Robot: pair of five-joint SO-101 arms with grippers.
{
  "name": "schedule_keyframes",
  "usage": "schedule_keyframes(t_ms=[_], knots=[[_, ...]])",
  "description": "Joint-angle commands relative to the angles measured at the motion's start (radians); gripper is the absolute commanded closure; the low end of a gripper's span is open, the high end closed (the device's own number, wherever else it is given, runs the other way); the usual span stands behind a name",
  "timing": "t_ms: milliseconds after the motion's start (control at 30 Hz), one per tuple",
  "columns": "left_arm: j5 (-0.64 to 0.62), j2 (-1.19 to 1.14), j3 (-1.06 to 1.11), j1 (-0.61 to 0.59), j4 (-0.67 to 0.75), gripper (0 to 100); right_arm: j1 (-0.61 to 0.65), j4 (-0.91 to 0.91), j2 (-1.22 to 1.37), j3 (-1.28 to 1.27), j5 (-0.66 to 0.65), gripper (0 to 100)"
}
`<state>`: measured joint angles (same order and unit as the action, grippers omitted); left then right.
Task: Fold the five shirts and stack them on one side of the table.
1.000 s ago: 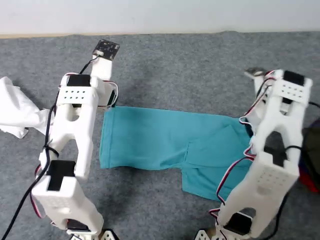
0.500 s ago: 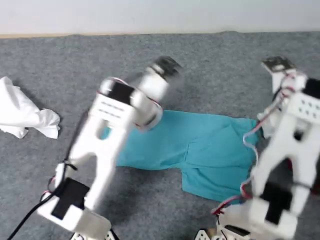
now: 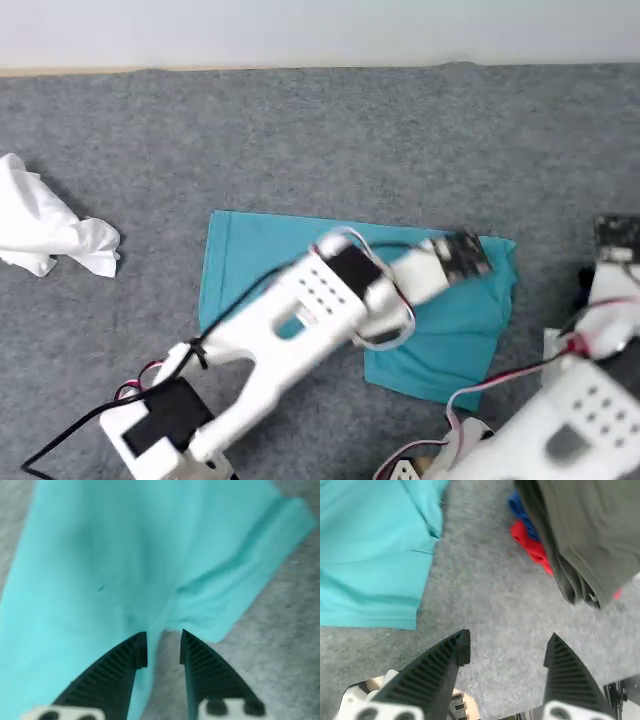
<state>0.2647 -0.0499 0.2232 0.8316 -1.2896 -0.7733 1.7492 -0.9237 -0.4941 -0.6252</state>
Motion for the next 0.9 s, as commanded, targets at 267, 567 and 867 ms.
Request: schedule_keyframes(t_ms=[267,567,867], knots=[[0.011,0.003,0.082,0.158,0.14,88,-0.119,0.038,-0.199,-0.046,0.002,74.5],[0.046,-0.215,-0.005,0.169,0.133,88,-0.12,0.039,-0.231,-0.048,0.006,74.5],[0.08,-0.384,-0.205,0.167,-0.012,88,-0.12,0.033,-0.223,-0.048,0.003,74.5]])
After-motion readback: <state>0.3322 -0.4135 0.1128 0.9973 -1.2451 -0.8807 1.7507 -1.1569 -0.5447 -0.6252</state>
